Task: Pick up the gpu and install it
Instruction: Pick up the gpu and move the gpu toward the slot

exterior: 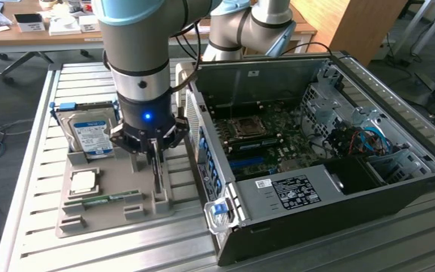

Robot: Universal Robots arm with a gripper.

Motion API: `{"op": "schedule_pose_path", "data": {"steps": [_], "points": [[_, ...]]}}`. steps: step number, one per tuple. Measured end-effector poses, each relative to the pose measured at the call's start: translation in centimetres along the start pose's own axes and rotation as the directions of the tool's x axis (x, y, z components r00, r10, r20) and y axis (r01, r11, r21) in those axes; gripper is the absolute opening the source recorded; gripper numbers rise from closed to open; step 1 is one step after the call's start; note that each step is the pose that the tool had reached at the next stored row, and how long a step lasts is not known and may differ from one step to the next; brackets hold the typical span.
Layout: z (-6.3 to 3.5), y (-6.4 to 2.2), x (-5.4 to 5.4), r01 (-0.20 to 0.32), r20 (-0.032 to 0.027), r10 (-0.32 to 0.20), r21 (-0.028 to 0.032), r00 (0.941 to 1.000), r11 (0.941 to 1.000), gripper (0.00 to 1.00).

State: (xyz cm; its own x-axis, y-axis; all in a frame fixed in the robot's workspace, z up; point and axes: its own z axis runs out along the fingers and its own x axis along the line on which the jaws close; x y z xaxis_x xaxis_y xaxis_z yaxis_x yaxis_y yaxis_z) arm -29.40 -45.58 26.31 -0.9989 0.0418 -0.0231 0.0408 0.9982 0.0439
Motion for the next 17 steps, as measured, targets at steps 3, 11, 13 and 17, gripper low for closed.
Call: {"op": "schedule_pose_path", "data": {"steps": [3,11,13,17], "points": [[-0.39,0.02,0.0,0.0,0.0,0.0,-0.0001,1.0,1.0,0.27],[-1.37,0.06,0.0,0.0,0.0,0.0,-0.0012,1.0,1.0,0.27],[-1.57,0.07,0.0,0.0,0.0,0.0,-0.0018,1.0,1.0,0.27],[-1.95,0.08,0.0,0.0,-0.0001,0.0,-0.0023,1.0,1.0,0.27]]}}
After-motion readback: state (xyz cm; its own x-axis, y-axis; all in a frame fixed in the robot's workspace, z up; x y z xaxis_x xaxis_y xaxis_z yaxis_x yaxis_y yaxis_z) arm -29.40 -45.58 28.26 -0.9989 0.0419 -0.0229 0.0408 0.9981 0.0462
